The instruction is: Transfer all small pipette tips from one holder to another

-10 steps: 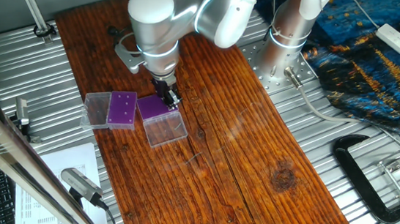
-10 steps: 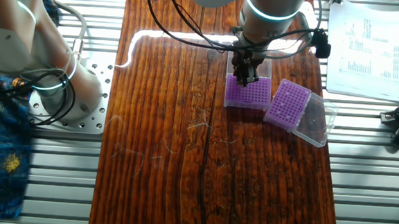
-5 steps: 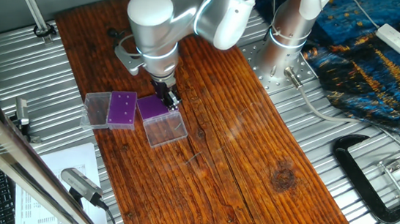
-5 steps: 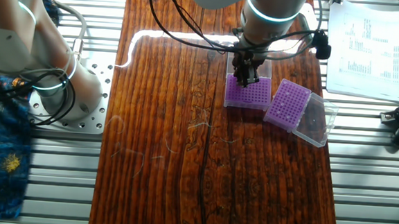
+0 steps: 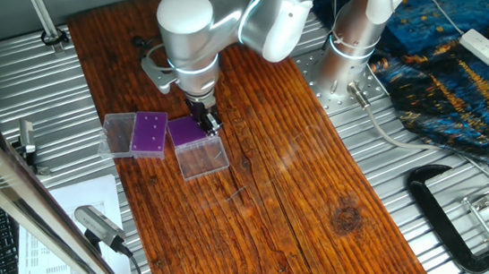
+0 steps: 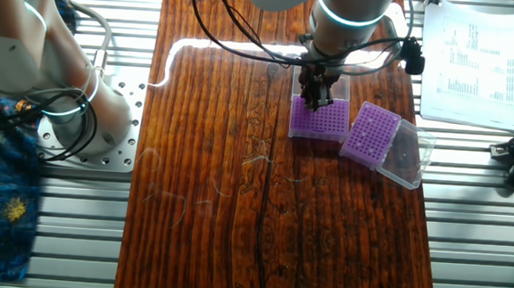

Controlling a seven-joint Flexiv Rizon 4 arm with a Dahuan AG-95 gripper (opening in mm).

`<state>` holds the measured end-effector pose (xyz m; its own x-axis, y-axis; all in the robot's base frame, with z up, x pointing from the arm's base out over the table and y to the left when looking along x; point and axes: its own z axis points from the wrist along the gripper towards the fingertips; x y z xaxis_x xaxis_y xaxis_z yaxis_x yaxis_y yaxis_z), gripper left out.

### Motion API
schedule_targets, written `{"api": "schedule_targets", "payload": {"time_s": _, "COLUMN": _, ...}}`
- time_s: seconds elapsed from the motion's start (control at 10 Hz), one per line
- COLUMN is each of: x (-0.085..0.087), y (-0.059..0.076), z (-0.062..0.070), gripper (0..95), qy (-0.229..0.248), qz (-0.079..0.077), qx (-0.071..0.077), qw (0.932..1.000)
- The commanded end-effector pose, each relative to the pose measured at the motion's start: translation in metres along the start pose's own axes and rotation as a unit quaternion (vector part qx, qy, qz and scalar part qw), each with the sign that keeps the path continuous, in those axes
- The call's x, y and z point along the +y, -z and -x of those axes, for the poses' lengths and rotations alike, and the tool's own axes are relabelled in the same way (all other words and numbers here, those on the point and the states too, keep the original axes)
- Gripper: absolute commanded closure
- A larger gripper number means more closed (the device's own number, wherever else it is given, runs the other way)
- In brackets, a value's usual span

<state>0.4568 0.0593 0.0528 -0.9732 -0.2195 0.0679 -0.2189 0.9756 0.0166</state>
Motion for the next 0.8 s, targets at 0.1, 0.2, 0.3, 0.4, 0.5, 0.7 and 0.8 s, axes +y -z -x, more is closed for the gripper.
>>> {"api": "schedule_targets", "payload": {"time_s": 0.1, "x": -0.0001, "y": 0.0006, "z": -0.0005, "gripper": 76.0, "qy": -0.001, "qz": -0.002, "qx": 0.000, "qw": 1.0000}}
{"api": "schedule_targets", "payload": {"time_s": 0.2, "x": -0.0003, "y": 0.0006, "z": -0.0006, "gripper": 76.0, "qy": -0.001, "qz": -0.003, "qx": 0.000, "qw": 1.0000}}
{"api": "schedule_targets", "payload": {"time_s": 0.3, "x": -0.0006, "y": 0.0006, "z": -0.0006, "gripper": 95.0, "qy": 0.000, "qz": -0.004, "qx": 0.000, "qw": 1.0000}}
{"api": "schedule_targets", "payload": {"time_s": 0.4, "x": -0.0010, "y": 0.0004, "z": -0.0007, "gripper": 95.0, "qy": 0.001, "qz": -0.004, "qx": 0.001, "qw": 1.0000}}
{"api": "schedule_targets", "payload": {"time_s": 0.5, "x": -0.0010, "y": -0.0004, "z": -0.0006, "gripper": 95.0, "qy": 0.001, "qz": -0.005, "qx": 0.000, "qw": 1.0000}}
{"api": "schedule_targets", "payload": {"time_s": 0.7, "x": -0.0011, "y": -0.0007, "z": -0.0006, "gripper": 95.0, "qy": 0.002, "qz": -0.006, "qx": 0.000, "qw": 1.0000}}
{"api": "schedule_targets", "payload": {"time_s": 0.8, "x": -0.0011, "y": -0.0001, "z": -0.0006, "gripper": 95.0, "qy": 0.003, "qz": -0.007, "qx": 0.000, "qw": 1.0000}}
